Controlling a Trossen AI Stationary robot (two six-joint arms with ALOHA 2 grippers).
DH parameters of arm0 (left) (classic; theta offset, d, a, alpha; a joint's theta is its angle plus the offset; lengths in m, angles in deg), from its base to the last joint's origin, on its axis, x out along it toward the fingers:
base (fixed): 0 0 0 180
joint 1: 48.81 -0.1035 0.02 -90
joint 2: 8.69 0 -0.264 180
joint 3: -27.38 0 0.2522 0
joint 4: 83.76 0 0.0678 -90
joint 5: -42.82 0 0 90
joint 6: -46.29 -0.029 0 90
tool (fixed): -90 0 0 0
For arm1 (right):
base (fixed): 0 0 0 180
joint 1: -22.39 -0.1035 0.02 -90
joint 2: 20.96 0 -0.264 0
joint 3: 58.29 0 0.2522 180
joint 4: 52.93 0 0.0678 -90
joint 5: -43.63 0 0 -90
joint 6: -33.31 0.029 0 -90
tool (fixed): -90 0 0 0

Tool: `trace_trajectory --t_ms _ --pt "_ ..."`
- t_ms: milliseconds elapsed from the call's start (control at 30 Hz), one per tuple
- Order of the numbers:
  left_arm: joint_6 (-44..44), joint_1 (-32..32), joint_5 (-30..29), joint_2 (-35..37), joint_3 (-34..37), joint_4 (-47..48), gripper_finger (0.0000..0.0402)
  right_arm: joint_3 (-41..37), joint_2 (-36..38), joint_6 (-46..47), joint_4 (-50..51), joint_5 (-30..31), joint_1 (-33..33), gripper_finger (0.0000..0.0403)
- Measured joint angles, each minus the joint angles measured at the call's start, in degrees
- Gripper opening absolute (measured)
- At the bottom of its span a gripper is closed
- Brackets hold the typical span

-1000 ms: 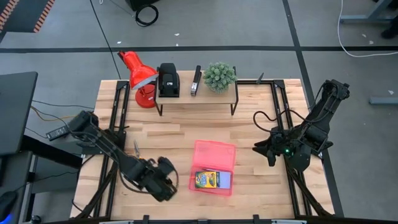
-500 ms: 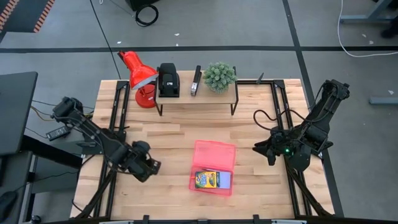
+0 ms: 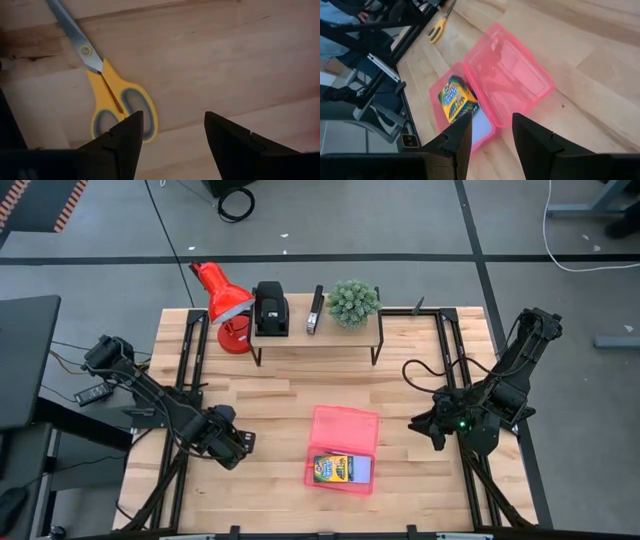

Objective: Pack school essentials
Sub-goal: Put the yellow scissors into the pink supply box

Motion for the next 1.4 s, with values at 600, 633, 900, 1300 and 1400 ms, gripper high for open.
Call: trace_trajectory --t_ms 600,633,900,1300,1400 --pt "-4.3 0.0 -4.1 0.0 0.0 -2.2 0.0204 0.0 0.0 1.0 0.0 -0.8 0.0 0.0147" --pt "-3.9 0.0 -4.1 0.0 0.0 -2.3 0.0204 0.0 0.0 1.0 0.0 -0.8 0.0 0.0147" --pt "0.5 0.0 -1.6 0.0 0.0 2.4 0.0203 0.0 0.0 1.0 0.0 -0.8 0.0 0.0147" --pt "0.2 0.0 6.2 -0.1 0.0 5.4 0.0185 0.0 0.0 -0.1 0.6 0.9 0.0 0.0147" --pt "-0.9 0.0 7.9 -0.1 0.0 5.0 0.0183 0.0 0.0 -0.2 0.9 1.9 0.0 0.0147"
